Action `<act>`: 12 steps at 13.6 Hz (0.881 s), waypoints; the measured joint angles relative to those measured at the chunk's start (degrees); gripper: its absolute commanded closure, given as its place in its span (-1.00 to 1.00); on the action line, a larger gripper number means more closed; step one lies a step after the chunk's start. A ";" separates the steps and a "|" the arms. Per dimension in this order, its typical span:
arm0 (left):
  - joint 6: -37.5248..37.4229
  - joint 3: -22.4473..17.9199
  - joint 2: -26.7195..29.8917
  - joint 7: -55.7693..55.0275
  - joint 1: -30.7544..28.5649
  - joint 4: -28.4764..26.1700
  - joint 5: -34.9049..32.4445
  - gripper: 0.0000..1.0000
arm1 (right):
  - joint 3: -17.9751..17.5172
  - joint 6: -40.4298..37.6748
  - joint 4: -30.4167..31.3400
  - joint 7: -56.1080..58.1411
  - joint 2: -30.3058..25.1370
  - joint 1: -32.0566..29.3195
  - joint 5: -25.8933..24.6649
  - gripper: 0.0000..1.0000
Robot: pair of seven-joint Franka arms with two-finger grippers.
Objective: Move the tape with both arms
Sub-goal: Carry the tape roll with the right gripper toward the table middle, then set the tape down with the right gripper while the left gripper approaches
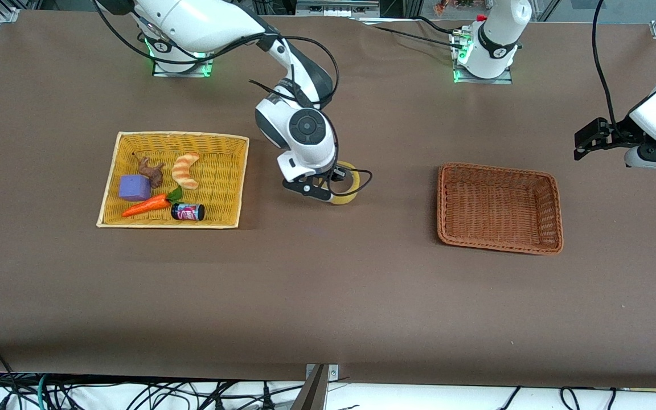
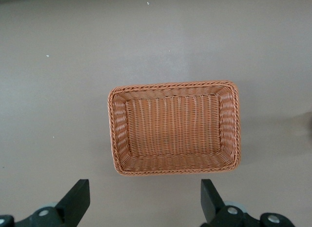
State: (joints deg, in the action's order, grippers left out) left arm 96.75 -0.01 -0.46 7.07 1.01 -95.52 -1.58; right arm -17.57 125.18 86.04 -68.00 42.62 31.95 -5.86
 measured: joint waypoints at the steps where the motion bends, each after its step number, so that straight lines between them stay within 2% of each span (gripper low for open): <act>1: 0.00 0.00 0.00 0.00 0.00 0.00 0.00 -1.00 | 0.05 0.87 0.00 -0.89 0.83 0.55 -0.09 1.00; 2: 0.00 0.00 0.00 0.00 0.00 0.00 0.00 -1.00 | 0.10 1.31 -0.03 -1.26 1.40 0.86 -0.38 0.87; 4: 0.00 0.00 0.00 0.00 0.00 0.00 0.00 -1.00 | 0.27 1.57 -0.08 -1.42 1.92 0.98 -1.09 0.08; 6: 0.00 0.17 0.00 0.00 0.07 0.00 0.00 -1.00 | 0.58 1.56 -0.46 -1.42 1.92 0.92 -1.19 -0.45; 7: -0.01 0.29 -0.02 0.00 0.21 0.00 0.00 -1.00 | 0.68 1.56 -0.94 -1.42 1.90 0.83 -1.21 -0.60; 8: -0.03 0.34 -0.08 0.00 0.42 0.00 0.00 -1.00 | 0.69 1.54 -1.76 -1.42 1.87 0.71 -1.22 -0.90; 9: -0.03 0.36 -0.19 0.00 0.66 0.00 0.00 -1.00 | 0.75 1.23 -2.85 -1.42 1.80 0.63 -1.25 -1.00; 12: -0.19 0.48 -1.10 0.00 1.14 0.00 0.00 -1.00 | 3.08 -5.65 -8.61 3.13 0.65 0.51 -1.89 -1.00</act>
State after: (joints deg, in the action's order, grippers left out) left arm 96.55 0.47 -1.56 7.07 2.15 -95.52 -1.58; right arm -14.50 119.53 77.43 -64.88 43.27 32.46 -7.75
